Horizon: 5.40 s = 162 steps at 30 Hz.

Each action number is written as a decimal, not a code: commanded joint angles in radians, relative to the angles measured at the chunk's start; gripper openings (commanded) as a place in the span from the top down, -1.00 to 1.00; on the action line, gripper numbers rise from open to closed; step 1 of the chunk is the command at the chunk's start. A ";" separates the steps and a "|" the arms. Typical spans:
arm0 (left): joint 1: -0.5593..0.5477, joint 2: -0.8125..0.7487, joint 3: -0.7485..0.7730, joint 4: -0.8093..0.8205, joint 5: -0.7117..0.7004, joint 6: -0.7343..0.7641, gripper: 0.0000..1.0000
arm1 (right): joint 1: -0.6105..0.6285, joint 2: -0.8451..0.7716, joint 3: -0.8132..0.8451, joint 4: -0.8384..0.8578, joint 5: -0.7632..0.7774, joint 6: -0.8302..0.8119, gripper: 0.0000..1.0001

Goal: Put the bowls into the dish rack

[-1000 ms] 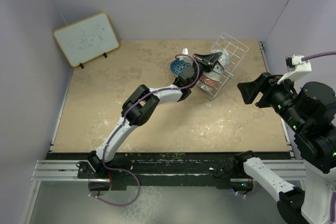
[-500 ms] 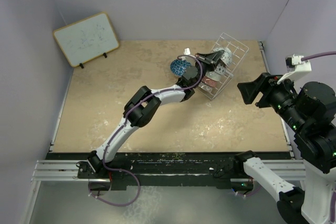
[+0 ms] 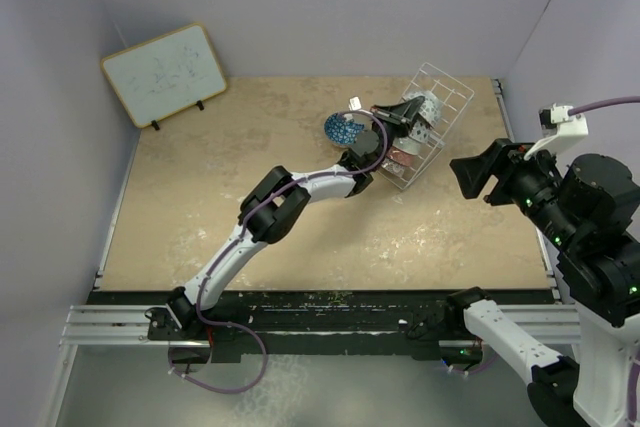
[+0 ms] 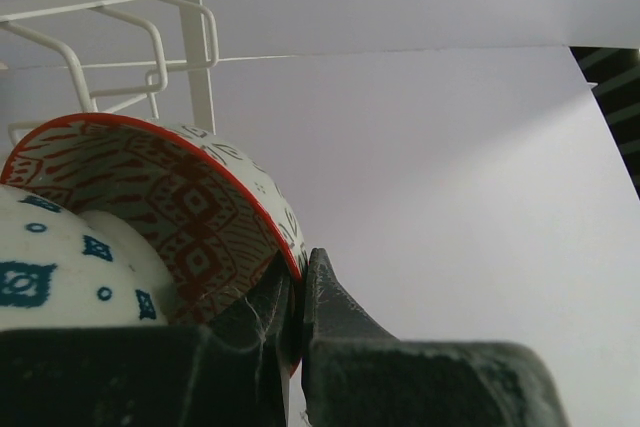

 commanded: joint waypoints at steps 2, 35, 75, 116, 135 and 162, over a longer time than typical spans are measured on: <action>-0.032 0.038 0.079 0.066 0.006 -0.035 0.99 | 0.005 -0.011 -0.009 0.046 -0.011 -0.018 -0.39; -0.007 -0.210 -0.171 -0.238 0.130 -0.060 0.02 | 0.005 -0.020 -0.016 0.076 -0.065 0.012 -0.38; 0.058 -0.271 -0.006 -0.540 0.311 0.070 -0.40 | 0.005 -0.046 -0.014 0.089 -0.063 0.035 -0.38; 0.062 -0.410 -0.234 -0.406 0.336 0.068 -0.41 | 0.005 -0.058 -0.020 0.087 -0.082 0.052 -0.37; 0.249 -0.775 -0.451 -0.691 0.612 0.709 -0.98 | 0.006 -0.009 0.090 0.043 -0.016 0.040 -0.39; 0.233 -0.431 -0.061 -1.297 0.437 1.963 -0.81 | 0.005 0.094 0.131 0.063 0.008 0.044 -0.40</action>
